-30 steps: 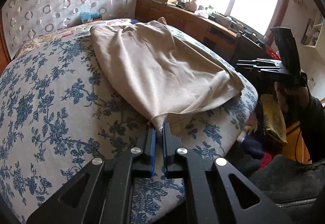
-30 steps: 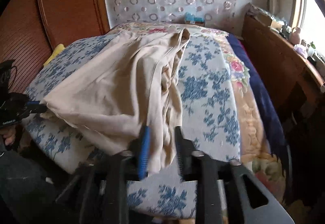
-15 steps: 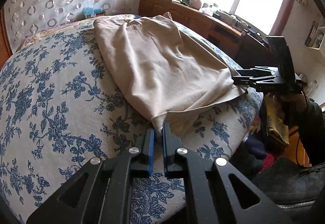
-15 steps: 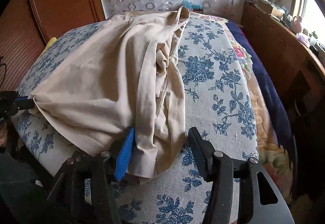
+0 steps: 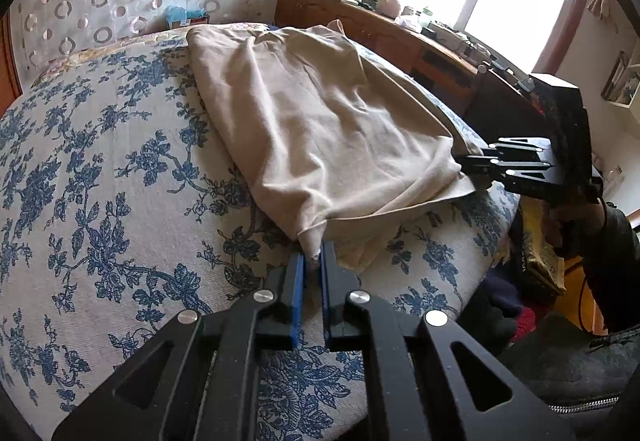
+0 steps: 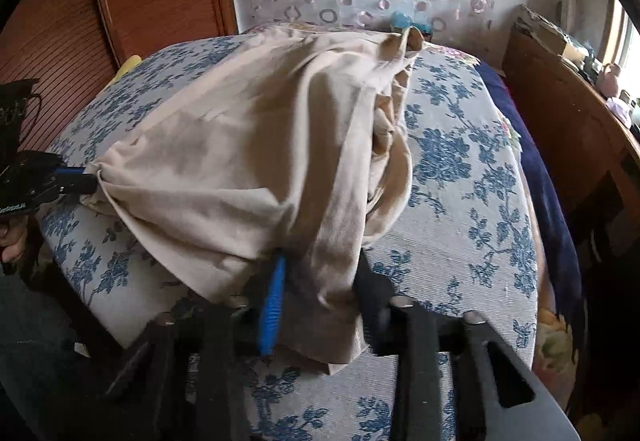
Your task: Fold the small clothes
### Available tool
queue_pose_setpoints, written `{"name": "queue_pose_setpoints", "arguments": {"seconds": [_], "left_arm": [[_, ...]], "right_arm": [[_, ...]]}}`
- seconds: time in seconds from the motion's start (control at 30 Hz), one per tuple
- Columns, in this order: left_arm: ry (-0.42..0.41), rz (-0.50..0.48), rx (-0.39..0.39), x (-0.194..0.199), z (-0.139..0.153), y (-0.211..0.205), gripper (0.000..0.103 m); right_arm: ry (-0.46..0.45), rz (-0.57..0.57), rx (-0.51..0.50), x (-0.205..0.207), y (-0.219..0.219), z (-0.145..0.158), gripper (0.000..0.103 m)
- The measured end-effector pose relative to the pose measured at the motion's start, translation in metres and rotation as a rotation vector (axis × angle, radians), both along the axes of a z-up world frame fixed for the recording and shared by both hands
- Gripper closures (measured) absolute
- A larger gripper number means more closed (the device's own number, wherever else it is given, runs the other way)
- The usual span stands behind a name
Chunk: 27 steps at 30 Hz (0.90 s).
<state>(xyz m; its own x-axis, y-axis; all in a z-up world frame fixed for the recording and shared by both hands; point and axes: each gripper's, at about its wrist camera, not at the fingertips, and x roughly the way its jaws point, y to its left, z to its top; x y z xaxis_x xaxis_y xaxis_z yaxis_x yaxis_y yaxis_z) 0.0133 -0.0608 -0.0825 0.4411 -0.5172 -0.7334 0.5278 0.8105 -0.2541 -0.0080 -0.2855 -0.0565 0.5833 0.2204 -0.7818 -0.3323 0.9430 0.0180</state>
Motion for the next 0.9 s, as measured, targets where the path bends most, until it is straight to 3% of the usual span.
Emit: {"name": "queue_pose_setpoints", "arguments": {"seconds": [0.13, 0.37, 0.63, 0.73, 0.9], "left_arm": [[0.008, 0.003, -0.003, 0.001, -0.001, 0.002, 0.091], [0.002, -0.004, 0.016, -0.002, 0.000, -0.001, 0.090], [0.001, -0.021, 0.010, -0.003, -0.002, -0.004, 0.085], [-0.021, -0.054, -0.015, -0.004, 0.003, -0.004, 0.097], [-0.119, -0.016, -0.076, 0.019, 0.040, 0.001, 0.098]], "right_arm": [[0.003, 0.012, 0.020, 0.000, -0.001, 0.000, 0.091], [-0.029, -0.003, 0.105, -0.007, -0.015, 0.010, 0.092], [-0.054, 0.000, 0.105, -0.013, -0.015, 0.016, 0.092], [-0.064, 0.002, 0.122, -0.013, -0.015, 0.018, 0.092], [-0.135, 0.005, 0.178, -0.005, -0.021, 0.040, 0.092]]}}
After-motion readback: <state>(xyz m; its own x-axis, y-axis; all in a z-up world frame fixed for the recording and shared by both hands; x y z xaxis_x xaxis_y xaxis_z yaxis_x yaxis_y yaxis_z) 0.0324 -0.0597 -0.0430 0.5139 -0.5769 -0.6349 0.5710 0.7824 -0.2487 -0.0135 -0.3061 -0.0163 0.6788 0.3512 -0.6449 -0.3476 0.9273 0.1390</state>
